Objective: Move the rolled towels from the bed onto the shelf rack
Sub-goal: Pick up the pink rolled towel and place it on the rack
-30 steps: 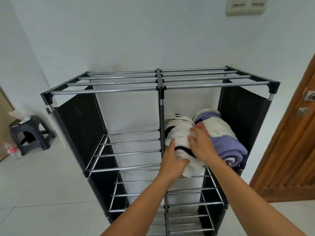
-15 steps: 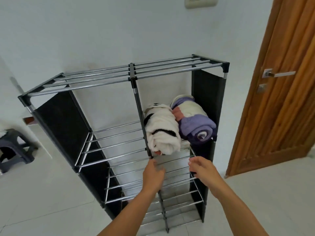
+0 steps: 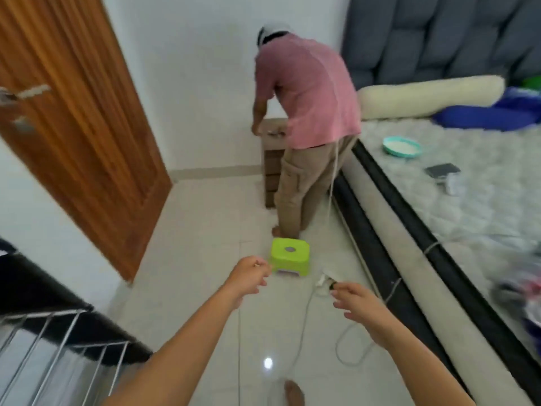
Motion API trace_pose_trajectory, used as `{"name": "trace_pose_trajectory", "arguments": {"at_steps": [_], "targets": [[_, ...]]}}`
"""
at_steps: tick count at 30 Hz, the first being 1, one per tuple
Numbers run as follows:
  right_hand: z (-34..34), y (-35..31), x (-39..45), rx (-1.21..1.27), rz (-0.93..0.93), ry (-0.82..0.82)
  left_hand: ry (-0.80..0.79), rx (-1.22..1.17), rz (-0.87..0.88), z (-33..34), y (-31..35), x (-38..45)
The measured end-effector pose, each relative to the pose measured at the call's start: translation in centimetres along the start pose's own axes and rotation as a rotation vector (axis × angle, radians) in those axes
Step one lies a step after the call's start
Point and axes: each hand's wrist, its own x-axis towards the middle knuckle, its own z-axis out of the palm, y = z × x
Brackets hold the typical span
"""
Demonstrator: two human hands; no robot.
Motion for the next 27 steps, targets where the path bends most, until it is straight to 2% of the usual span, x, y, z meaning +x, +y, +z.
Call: {"name": "trace_pose_trajectory", "arguments": {"at_steps": [2,7,10,13,17,23,27], "targets": [[-7.2,4.0,-3.1,0.103,0.053,0.218,-0.217,0.061,0.054,7.0,1.7,0.3],[-20.0,13.1,-12.3,0.434,0.173,0.665,-0.556,0.272,0.157,23.5,5.5,-1.6],[-24.0,17.7,-16.0,0.605,0.204,0.825,-0.733,0.401,0.197,32.6,7.5,-3.4],[-28.0,21.2,-17.4,0.72,0.24,0.913,-0.822,0.497,0.234,41.9,9.9,-4.7],[-33.5,24.1,-17.9,0.783,0.295,0.952,-0.819,0.478,0.205,52.6,12.1,-5.9],[-42.1,24.4,-15.7,0.665,0.29,0.975,-0.568,0.446,0.299,60.4,16.4,-4.4],[-47.8,22.4,-10.6,0.594,0.266,0.966,-0.453,0.22,0.047,62.2,18.5,1.2]]}}
